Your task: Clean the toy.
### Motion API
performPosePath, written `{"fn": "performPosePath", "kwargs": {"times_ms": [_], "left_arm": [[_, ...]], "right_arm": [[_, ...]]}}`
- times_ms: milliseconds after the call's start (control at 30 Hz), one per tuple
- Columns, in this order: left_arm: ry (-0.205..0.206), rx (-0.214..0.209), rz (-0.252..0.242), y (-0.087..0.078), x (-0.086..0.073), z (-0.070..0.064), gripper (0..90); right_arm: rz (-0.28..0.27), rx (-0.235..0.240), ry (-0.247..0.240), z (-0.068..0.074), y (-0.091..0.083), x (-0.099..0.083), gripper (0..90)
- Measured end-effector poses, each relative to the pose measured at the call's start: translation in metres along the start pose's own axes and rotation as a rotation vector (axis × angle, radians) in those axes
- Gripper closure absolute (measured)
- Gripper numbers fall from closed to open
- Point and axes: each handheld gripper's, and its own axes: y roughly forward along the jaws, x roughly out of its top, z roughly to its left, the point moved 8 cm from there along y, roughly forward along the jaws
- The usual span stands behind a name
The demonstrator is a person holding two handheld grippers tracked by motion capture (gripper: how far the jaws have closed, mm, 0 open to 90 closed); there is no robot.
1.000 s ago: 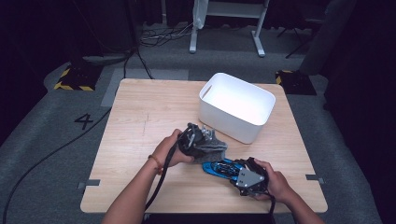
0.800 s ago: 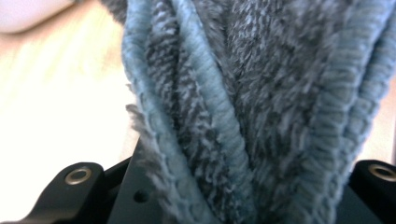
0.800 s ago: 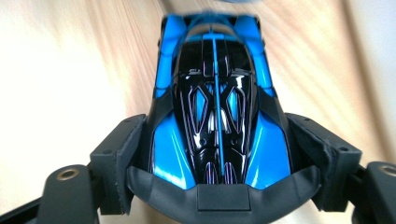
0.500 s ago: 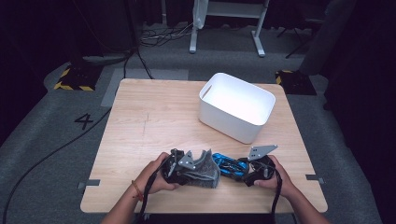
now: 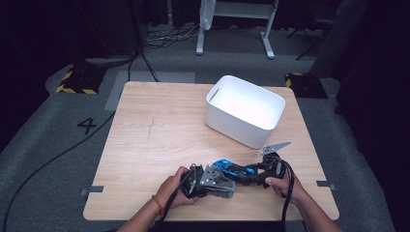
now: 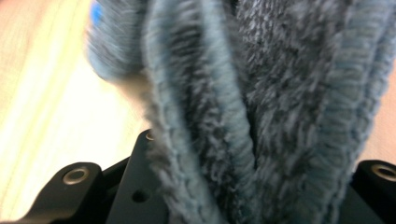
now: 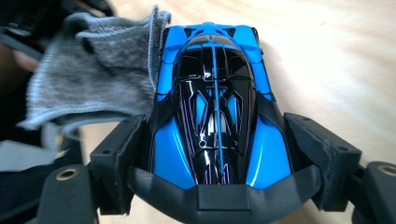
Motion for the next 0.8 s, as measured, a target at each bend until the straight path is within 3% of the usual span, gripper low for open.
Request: {"fn": "performPosePath", "kwargs": {"times_ms": [100,200,267,333,467,567,667,800], "left_arm": [[0.039,0.064,-0.006,-0.001,0.001,-0.002,70.2],[0.041,0.105,-0.018,-0.002,0.001,0.0,70.5],[0.029,0.107,-0.032,-0.002,0.002,0.002,70.7],[0.026,0.11,-0.04,-0.002,0.003,0.003,70.9],[0.022,0.119,-0.052,-0.001,0.006,0.003,71.4],[0.029,0.128,-0.059,0.0,0.008,0.004,72.0],[0.023,0.12,-0.059,0.001,0.009,0.005,72.6],[0.009,0.108,-0.069,0.001,0.01,0.007,74.0]], "right_arm": [[0.032,0.021,0.014,0.007,0.005,0.001,24.8],[0.065,0.028,0.025,0.006,0.008,0.0,24.7],[0.123,0.016,0.014,0.005,0.012,-0.005,24.5],[0.161,-0.041,-0.04,0.004,0.016,-0.009,24.3],[0.174,-0.149,-0.138,0.006,0.018,-0.011,24.0],[0.213,-0.238,-0.247,0.007,0.019,-0.014,23.1],[0.237,-0.304,-0.306,0.009,0.022,-0.016,22.6],[0.249,-0.431,-0.424,0.013,0.023,-0.014,20.0]]}}
